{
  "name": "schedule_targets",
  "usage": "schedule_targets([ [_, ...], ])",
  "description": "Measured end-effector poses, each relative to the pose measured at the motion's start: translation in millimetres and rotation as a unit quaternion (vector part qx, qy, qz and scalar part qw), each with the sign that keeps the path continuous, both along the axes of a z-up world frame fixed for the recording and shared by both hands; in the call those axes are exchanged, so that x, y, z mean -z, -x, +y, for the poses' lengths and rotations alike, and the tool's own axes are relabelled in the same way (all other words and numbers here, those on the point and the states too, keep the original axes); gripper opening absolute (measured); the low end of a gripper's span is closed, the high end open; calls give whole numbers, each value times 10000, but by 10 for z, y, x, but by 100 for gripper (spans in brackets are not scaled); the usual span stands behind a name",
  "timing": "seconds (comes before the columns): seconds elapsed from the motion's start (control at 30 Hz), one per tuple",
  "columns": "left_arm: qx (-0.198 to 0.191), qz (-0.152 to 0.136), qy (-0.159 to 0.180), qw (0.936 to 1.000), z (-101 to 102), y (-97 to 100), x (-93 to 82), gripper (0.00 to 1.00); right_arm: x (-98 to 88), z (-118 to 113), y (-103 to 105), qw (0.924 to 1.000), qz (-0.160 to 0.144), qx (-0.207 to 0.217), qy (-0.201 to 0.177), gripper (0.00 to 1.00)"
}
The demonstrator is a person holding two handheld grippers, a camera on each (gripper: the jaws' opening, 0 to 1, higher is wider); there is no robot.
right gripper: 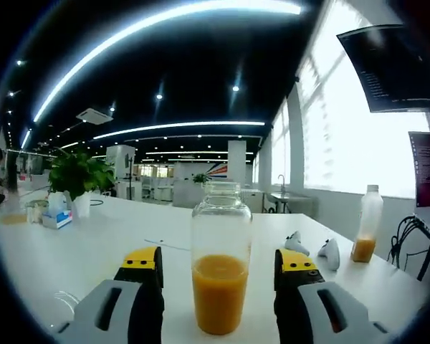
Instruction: Open the Petri dish lid, place the lid on the table, pour the liquid culture medium into the Petri dish, pick up the Petri dish lid from the table, and close the Petri dish
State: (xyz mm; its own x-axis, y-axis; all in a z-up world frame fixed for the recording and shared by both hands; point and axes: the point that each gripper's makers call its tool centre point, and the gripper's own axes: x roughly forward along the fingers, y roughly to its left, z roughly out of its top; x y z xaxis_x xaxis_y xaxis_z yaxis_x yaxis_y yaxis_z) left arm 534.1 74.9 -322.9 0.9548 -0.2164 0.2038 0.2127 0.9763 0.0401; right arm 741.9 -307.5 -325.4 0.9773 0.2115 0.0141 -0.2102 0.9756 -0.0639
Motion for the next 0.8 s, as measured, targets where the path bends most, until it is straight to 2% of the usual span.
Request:
schedule_targets([
  [0.37,-60,25,-8,10000,60,-9,23,46,9,13,-258,9999,16,93,96,57],
  [0.8,-83,107,2,9999,58,-27,75,46,115,9,-418,9998,75,156,65,57],
])
